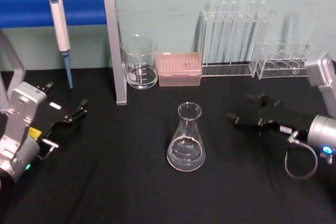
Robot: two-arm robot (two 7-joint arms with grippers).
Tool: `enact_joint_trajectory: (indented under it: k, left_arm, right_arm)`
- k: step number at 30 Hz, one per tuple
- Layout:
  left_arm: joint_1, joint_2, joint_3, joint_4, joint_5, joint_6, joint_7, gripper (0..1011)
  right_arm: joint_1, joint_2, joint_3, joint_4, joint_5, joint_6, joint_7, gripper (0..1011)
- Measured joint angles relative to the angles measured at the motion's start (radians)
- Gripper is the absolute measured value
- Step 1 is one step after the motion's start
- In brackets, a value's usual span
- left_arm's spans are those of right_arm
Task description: Grasp the erlenmeyer flask with one hand, shake it three times, then place it back.
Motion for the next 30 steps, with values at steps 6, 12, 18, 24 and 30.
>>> enact_joint_trajectory:
  k: [6, 12, 18, 24, 30]
  left_arm:
    - [0.000, 0.000, 0.000, 0.000, 0.000, 0.000, 0.000, 1001]
    - [0.000, 0.000, 0.000, 0.000, 0.000, 0.000, 0.000, 1001]
    - [0.000, 0.000, 0.000, 0.000, 0.000, 0.000, 0.000, 1001]
    - [0.000, 0.000, 0.000, 0.000, 0.000, 0.000, 0.000, 1001]
    - [0.000, 0.000, 0.000, 0.000, 0.000, 0.000, 0.000, 1001]
  right_arm:
    - [0.008, -0.062, 0.051, 0.016, -0.032, -0.062, -0.118, 1002]
    - [0.014, -0.138, 0.076, 0.024, -0.115, -0.139, -0.265, 1002]
    - [0.012, -0.197, 0.081, 0.054, -0.178, -0.167, -0.359, 1003]
    - [0.001, -0.229, 0.082, 0.089, -0.208, -0.159, -0.392, 1003]
    - [-0.003, -0.249, 0.080, 0.130, -0.226, -0.148, -0.393, 1003]
